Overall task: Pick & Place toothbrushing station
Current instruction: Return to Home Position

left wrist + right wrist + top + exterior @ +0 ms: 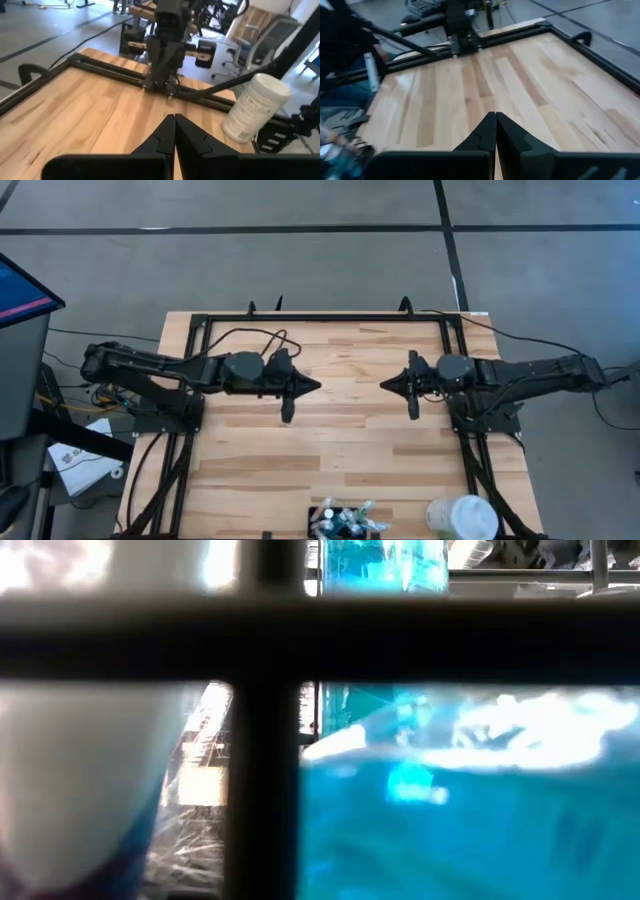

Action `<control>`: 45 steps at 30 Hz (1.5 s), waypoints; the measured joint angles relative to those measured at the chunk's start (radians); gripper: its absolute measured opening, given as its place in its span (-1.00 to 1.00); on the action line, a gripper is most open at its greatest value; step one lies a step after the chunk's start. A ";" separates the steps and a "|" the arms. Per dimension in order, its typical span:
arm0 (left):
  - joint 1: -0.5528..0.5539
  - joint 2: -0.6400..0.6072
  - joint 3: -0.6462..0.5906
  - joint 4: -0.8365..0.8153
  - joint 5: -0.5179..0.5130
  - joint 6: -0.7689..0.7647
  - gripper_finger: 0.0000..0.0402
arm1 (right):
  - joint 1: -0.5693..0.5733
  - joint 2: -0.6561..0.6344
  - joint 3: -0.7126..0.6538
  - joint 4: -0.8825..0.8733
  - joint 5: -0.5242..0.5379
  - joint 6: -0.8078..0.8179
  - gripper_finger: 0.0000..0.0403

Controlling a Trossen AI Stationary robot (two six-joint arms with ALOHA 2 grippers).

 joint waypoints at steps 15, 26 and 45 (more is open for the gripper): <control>0.071 -0.204 -0.128 0.040 -0.009 0.004 -0.99 | -0.084 -0.276 -0.318 0.134 0.013 0.087 -1.00; 0.067 -0.292 -0.198 0.042 -0.051 0.001 -0.99 | -0.100 -0.540 -0.414 0.100 0.135 0.086 -1.00; 0.069 -0.291 -0.217 0.056 -0.035 -0.002 -0.99 | -0.100 -0.768 -0.436 -0.167 0.204 0.068 -1.00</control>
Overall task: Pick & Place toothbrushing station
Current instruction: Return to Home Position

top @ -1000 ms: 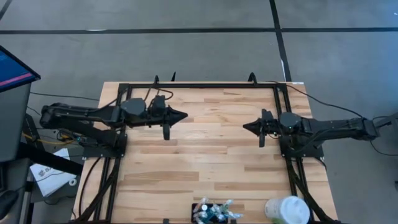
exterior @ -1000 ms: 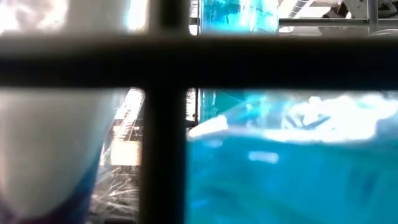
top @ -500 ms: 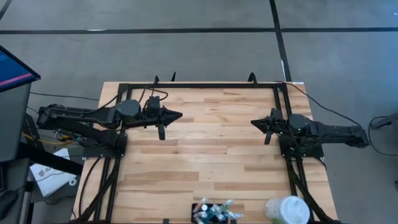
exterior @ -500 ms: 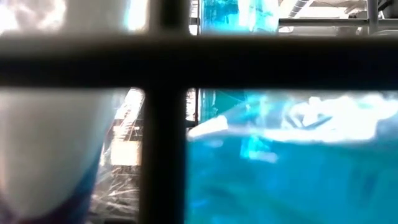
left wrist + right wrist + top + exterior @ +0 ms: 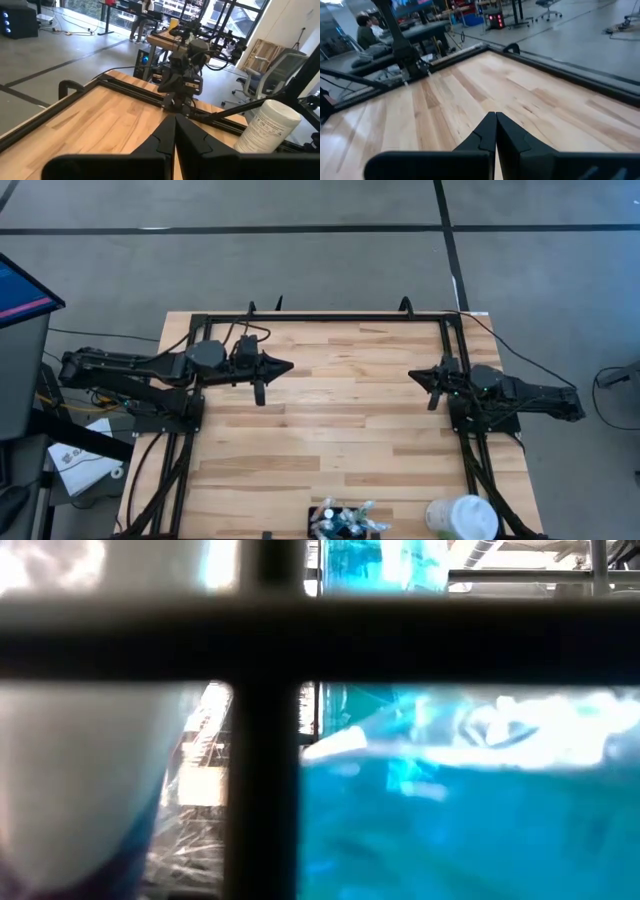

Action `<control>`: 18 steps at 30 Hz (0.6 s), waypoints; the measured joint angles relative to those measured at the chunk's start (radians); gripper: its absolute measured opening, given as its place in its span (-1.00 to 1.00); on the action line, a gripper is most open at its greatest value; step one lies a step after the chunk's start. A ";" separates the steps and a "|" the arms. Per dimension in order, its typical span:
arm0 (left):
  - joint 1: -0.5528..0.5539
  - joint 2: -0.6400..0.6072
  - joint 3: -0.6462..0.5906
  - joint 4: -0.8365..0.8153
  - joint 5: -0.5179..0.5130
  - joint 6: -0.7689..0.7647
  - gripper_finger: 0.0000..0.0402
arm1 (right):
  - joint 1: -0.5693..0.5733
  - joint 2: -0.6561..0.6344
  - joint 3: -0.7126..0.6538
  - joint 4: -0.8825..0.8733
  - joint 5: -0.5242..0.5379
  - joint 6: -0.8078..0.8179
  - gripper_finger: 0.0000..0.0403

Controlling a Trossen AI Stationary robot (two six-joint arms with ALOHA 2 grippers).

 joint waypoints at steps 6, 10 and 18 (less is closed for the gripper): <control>-0.025 -0.013 0.001 0.007 -0.004 0.013 -0.99 | 0.001 0.000 0.002 0.013 -0.002 -0.014 -1.00; -0.030 -0.010 0.000 0.000 -0.033 0.013 -0.99 | 0.017 0.000 0.002 0.016 -0.009 -0.031 -1.00; -0.042 -0.010 0.000 0.003 -0.073 0.007 -0.99 | 0.105 0.000 0.001 0.010 0.027 -0.058 -1.00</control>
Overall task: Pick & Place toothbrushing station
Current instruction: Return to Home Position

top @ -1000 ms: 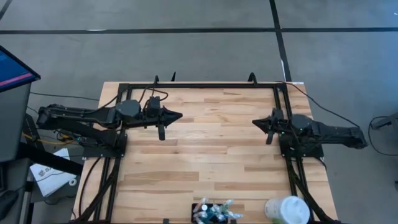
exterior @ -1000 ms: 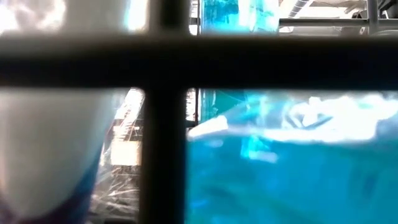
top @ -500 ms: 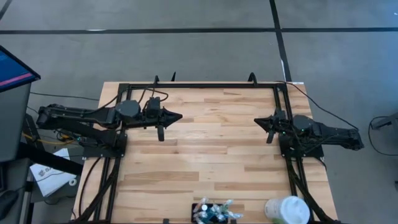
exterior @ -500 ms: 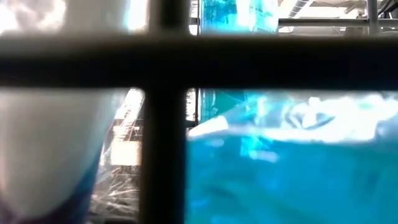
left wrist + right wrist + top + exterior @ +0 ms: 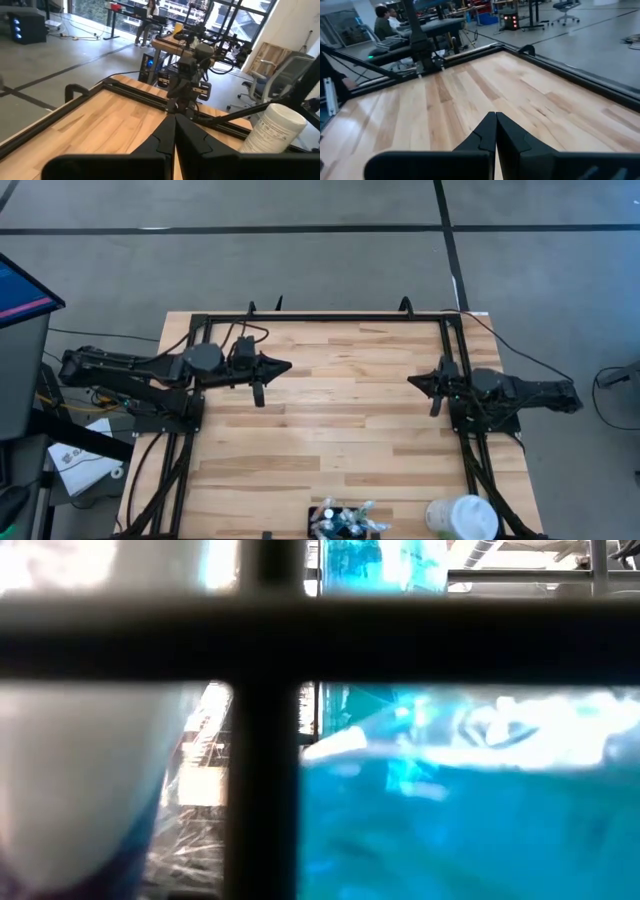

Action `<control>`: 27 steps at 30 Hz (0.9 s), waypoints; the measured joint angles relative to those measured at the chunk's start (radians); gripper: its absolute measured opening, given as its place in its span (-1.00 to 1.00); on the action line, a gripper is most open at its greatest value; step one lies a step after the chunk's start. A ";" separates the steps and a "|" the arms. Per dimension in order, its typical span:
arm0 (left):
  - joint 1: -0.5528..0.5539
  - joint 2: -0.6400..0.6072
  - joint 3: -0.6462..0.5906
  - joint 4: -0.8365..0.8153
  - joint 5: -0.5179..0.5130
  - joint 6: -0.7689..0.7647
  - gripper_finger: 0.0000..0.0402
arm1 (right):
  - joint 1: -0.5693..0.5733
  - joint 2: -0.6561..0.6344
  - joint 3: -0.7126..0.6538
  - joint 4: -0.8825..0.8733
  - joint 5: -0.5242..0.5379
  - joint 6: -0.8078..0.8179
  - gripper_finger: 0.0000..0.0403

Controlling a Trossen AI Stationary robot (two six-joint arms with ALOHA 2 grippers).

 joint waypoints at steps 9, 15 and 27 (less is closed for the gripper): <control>-0.031 0.000 0.000 0.008 -0.065 -0.058 -0.99 | 0.092 0.014 -0.079 0.133 0.023 -0.013 -1.00; -0.043 0.000 0.000 0.015 -0.067 -0.060 -0.99 | 0.119 0.000 -0.096 0.208 0.026 -0.044 -1.00; -0.045 -0.004 0.000 0.019 -0.069 -0.060 -0.99 | 0.086 0.004 -0.151 0.383 0.022 -0.086 -1.00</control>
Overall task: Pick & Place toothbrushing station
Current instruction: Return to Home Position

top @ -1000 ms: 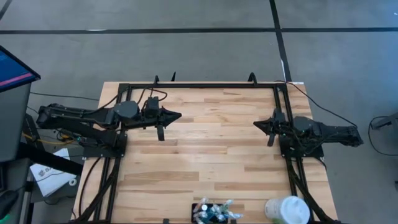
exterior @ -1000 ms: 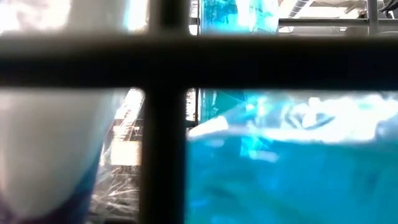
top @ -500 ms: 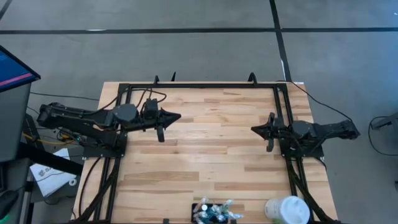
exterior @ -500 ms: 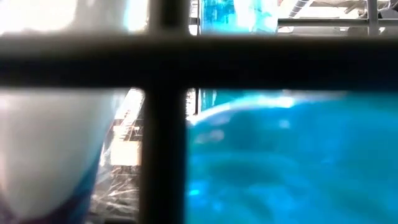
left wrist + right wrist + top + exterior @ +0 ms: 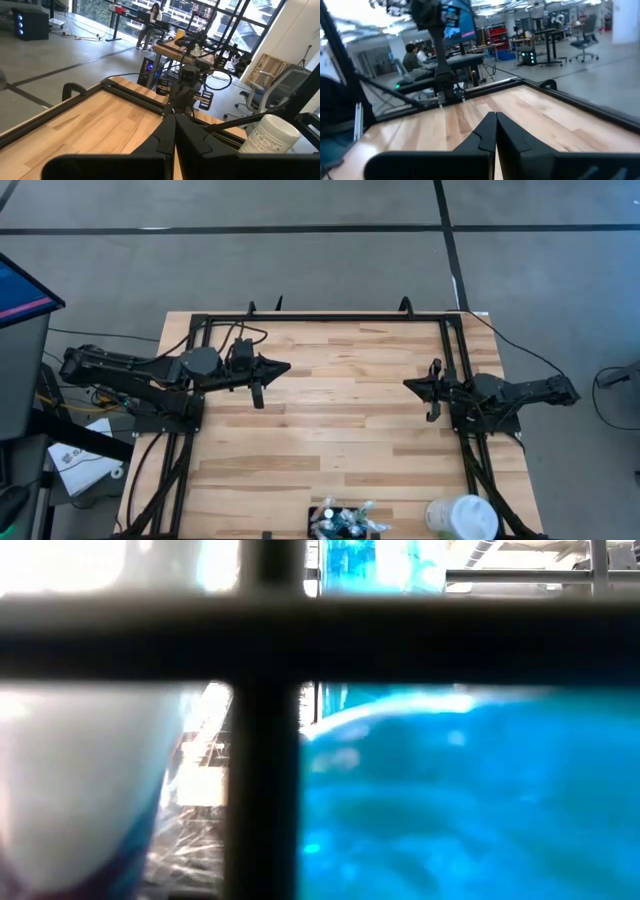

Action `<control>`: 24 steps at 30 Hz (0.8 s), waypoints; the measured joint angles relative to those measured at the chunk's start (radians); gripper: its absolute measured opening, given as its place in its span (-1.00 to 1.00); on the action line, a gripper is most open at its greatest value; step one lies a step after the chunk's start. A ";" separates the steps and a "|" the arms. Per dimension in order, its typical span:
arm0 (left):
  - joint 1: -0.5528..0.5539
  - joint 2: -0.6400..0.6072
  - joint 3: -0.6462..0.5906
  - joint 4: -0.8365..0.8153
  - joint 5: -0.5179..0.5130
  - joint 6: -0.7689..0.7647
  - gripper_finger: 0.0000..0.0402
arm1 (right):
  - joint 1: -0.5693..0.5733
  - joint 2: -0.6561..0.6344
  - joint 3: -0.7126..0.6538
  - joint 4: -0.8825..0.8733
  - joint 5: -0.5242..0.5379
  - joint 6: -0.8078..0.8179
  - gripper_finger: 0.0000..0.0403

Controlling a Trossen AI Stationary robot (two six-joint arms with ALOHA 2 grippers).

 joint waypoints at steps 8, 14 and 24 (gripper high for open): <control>0.000 0.000 0.000 0.002 0.000 0.008 -0.99 | -0.011 0.000 0.000 0.001 0.004 0.121 -1.00; 0.001 0.000 0.000 0.002 0.000 0.016 -0.99 | -0.007 -0.001 0.000 0.003 0.003 0.121 -1.00; -0.026 0.000 0.000 -0.004 0.000 0.113 -0.99 | -0.007 -0.001 -0.001 0.003 0.003 0.121 -1.00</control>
